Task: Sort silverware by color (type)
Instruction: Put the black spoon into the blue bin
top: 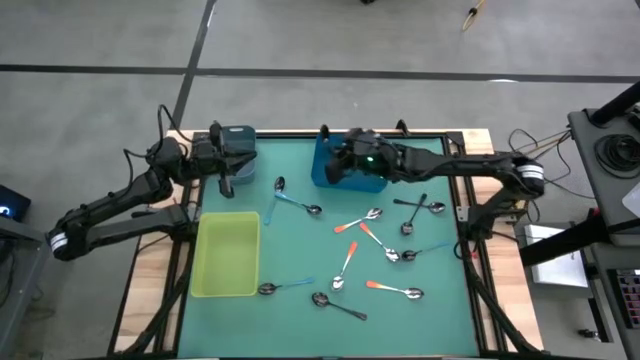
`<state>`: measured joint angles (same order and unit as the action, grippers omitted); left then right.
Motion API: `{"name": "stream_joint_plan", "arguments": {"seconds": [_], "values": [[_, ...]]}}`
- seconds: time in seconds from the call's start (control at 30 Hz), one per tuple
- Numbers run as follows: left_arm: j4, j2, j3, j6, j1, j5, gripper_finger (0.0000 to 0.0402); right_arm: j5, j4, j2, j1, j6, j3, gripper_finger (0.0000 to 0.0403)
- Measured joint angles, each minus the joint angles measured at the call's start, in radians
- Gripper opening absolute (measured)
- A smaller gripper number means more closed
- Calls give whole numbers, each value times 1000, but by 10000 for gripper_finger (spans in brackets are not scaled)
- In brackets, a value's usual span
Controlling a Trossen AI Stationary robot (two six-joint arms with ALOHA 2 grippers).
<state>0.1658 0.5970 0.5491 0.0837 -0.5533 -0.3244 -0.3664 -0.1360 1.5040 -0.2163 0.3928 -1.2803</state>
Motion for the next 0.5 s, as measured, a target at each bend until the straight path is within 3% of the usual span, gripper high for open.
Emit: {"name": "stream_joint_plan", "arguments": {"seconds": [0.5], "values": [[-89,-166,0,3,0,0,0,3,54,378,-53,-115,-430,9]]}}
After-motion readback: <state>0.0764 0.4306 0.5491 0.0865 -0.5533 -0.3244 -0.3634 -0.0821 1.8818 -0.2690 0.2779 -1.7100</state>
